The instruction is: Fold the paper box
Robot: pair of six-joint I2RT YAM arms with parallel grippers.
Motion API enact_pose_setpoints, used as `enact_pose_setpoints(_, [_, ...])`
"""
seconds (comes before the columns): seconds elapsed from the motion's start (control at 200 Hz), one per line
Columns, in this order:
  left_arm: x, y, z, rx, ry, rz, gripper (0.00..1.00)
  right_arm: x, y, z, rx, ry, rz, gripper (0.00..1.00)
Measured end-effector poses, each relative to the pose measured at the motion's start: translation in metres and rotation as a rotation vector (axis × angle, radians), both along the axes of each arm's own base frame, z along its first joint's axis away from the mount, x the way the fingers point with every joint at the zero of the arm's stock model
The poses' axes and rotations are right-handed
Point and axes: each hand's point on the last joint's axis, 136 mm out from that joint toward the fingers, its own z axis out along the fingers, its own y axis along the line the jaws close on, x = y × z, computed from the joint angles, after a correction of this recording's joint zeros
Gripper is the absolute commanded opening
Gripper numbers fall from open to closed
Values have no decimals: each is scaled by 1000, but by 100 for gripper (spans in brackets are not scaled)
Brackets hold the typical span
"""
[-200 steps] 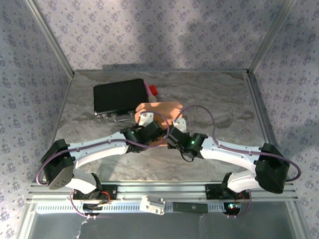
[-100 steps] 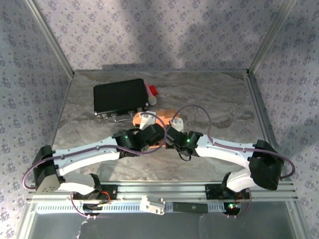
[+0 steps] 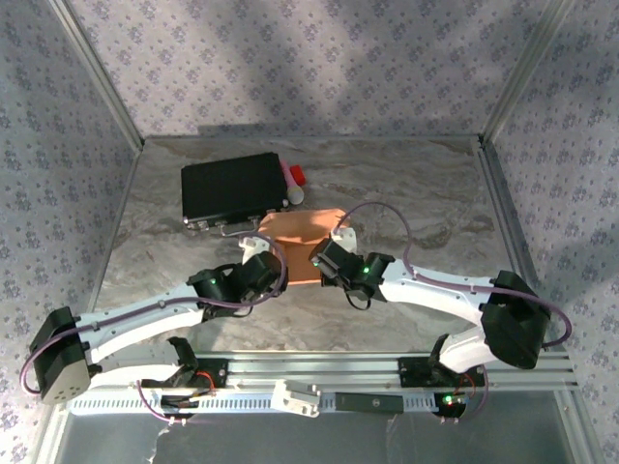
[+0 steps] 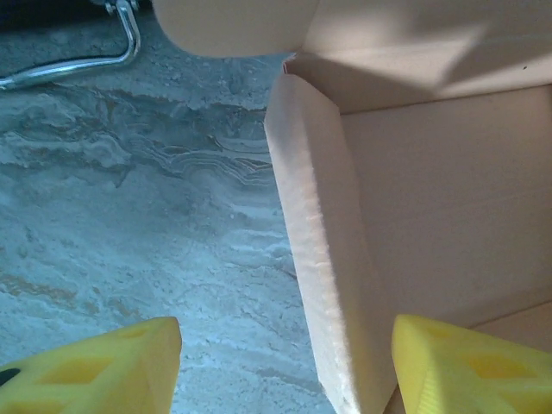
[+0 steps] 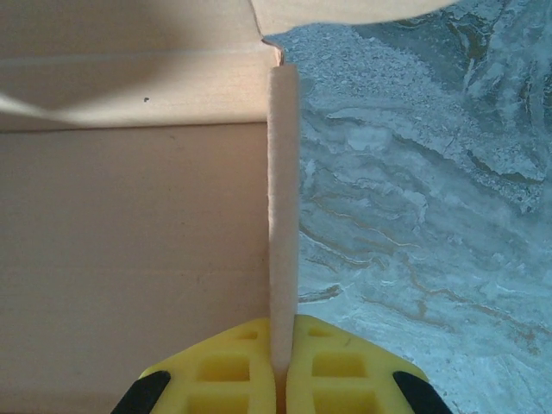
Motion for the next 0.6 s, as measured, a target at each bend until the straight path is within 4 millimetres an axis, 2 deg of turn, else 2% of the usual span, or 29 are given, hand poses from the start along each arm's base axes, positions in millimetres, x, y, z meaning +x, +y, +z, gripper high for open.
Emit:
enact_pose_setpoints(0.21, [14,-8,-7,-34,18,12,59,-3,4,1,5,-3,15,0])
enact_pose_setpoints(0.345, [20,-18,-16,0,30,-2,48,-3,6,1,10,-6,18,0])
enact_pose_setpoints(0.375, [22,-20,-17,7,30,-6,45,-3,6,1,10,-6,18,0])
enact_pose_setpoints(0.44, [26,-23,-20,26,29,-7,24,-3,6,2,8,-8,20,0])
enact_pose_setpoints(0.485, [28,-21,-22,50,24,1,13,-4,4,0,-2,-3,19,0])
enact_pose_setpoints(0.6, [35,-17,-22,107,0,37,0,-6,4,-1,-9,-1,22,0])
